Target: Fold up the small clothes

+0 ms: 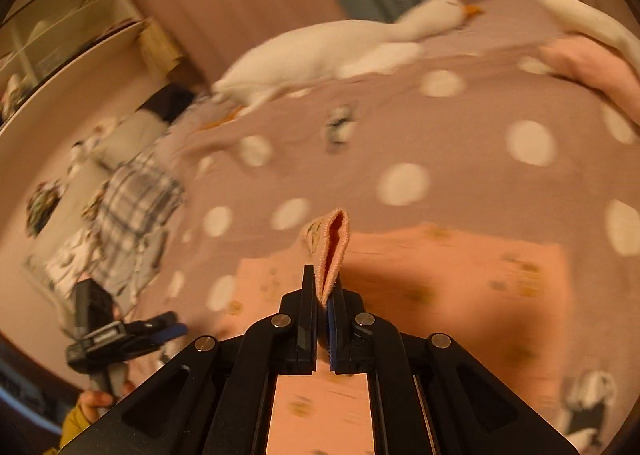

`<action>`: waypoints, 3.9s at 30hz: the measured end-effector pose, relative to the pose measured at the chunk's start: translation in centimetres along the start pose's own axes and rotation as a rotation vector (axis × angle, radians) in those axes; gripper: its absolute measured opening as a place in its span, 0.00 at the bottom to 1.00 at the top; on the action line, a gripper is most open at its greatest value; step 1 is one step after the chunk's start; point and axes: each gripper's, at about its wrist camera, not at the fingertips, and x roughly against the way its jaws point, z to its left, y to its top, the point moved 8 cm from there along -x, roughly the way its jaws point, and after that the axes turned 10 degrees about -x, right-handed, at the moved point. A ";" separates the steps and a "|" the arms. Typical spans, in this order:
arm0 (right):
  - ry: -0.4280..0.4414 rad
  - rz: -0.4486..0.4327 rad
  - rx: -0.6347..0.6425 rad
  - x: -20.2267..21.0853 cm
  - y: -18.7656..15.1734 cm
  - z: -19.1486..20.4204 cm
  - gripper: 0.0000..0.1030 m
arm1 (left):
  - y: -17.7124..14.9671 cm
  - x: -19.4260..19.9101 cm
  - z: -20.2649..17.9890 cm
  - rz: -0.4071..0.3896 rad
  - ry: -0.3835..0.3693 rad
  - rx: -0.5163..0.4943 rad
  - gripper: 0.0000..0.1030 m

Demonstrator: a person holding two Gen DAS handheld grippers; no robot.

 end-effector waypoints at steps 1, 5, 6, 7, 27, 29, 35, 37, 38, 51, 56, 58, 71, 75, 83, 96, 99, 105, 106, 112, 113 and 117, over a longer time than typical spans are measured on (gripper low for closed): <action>-0.017 0.001 -0.016 0.2 0.0 -1.3 0.05 | -0.2 -0.4 -0.4 0.007 -0.001 -0.007 0.65; -0.093 0.040 -0.094 -0.2 -0.1 -7.0 0.05 | -0.4 -2.4 -1.9 0.042 0.010 -0.027 0.65; -0.085 0.053 -0.118 -0.5 -0.3 -7.4 0.05 | -0.4 -2.7 -2.1 0.047 0.012 -0.027 0.65; -0.067 0.063 -0.144 -0.6 -0.6 -7.9 0.05 | -0.3 -2.8 -2.2 0.048 0.014 -0.028 0.65; 0.348 -0.006 0.239 4.7 1.5 18.0 0.05 | 0.0 3.3 2.8 -0.050 0.121 0.087 0.66; 0.316 -0.054 0.271 5.4 2.2 18.6 0.05 | 0.0 3.6 2.7 -0.054 0.115 0.086 0.66; 0.263 -0.048 0.138 5.5 3.5 11.8 0.05 | 0.2 2.9 1.9 -0.042 0.100 0.076 0.65; 0.202 -0.048 0.114 5.2 3.4 9.4 0.05 | 0.0 2.3 1.6 -0.026 0.097 0.067 0.65; 0.171 -0.037 0.078 4.7 3.3 7.1 0.05 | -0.1 2.0 1.4 -0.018 0.097 0.061 0.66; -0.046 0.120 -0.285 -1.6 -2.1 -11.3 0.05 | 0.7 -2.8 -5.5 0.074 0.034 -0.091 0.65; 0.011 0.100 -0.258 -0.9 -1.2 -9.3 0.05 | -1.4 -4.4 -9.2 0.158 -0.156 -0.061 0.66; 0.037 0.085 -0.241 -0.4 -0.6 -8.4 0.05 | -2.6 -6.1 -9.4 0.199 -0.148 -0.069 0.65; 0.121 0.008 -0.221 1.4 1.0 -6.0 0.05 | -1.7 -11.4 -6.2 0.128 -0.214 0.121 0.64; 0.125 -0.017 -0.248 2.2 0.7 -6.8 0.05 | -0.7 -9.1 -3.2 -0.019 -0.060 0.146 0.64; -0.001 0.051 -0.336 0.1 -1.9 -12.8 0.05 | -1.7 -8.2 -2.2 0.023 -0.061 0.131 0.65; -0.210 0.019 -0.328 1.8 -2.1 -16.2 0.11 | -3.2 -3.5 -2.5 0.088 -0.005 0.003 0.66; -0.256 -0.043 -0.253 3.4 -1.4 -15.2 0.11 | -1.7 -2.1 -3.0 0.033 -0.020 -0.013 0.66; -0.107 0.009 -0.142 1.4 -1.9 -11.1 0.11 | 1.0 -5.9 -3.3 0.011 0.030 -0.016 0.75; -0.115 0.016 -0.124 0.8 -2.0 -10.8 0.11 | 1.2 -6.7 -3.4 0.012 0.059 -0.040 0.72; -0.298 0.043 -0.049 -1.9 -2.2 -12.7 0.11 | 0.6 -10.2 -2.0 0.093 0.269 -0.224 0.20; -0.319 0.053 -0.051 -2.1 -2.5 -13.1 0.09 | 0.2 -10.7 -1.4 0.112 0.286 -0.230 0.19; -0.280 0.051 -0.130 -1.8 -2.7 -14.9 0.04 | -0.3 -10.4 -0.2 0.101 0.282 -0.262 0.18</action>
